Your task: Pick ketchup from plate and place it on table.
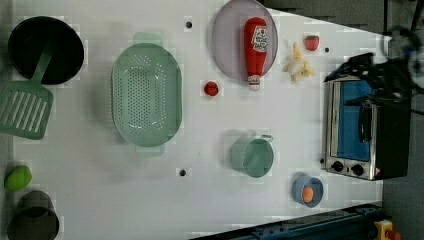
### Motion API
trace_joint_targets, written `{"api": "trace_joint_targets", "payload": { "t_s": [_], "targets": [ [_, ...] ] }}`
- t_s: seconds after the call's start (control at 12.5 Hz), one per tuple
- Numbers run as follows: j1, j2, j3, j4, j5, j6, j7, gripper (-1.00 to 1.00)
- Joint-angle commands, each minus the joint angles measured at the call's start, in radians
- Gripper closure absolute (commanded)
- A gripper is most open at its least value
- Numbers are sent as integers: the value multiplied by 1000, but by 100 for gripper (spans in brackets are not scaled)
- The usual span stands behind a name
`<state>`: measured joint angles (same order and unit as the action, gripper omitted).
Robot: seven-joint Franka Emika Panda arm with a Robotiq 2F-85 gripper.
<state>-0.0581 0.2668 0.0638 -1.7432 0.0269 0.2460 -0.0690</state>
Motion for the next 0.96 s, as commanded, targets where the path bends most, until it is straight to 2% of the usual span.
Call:
{"api": "trace_joint_targets", "payload": {
  "t_s": [0.08, 0.56, 0.96],
  "targets": [
    [1, 64, 37, 21, -6, 129, -184, -100],
    [37, 281, 38, 24, -17, 473, -557, -100],
    [59, 399, 34, 28, -67, 648, -608, -100]
  ]
}}
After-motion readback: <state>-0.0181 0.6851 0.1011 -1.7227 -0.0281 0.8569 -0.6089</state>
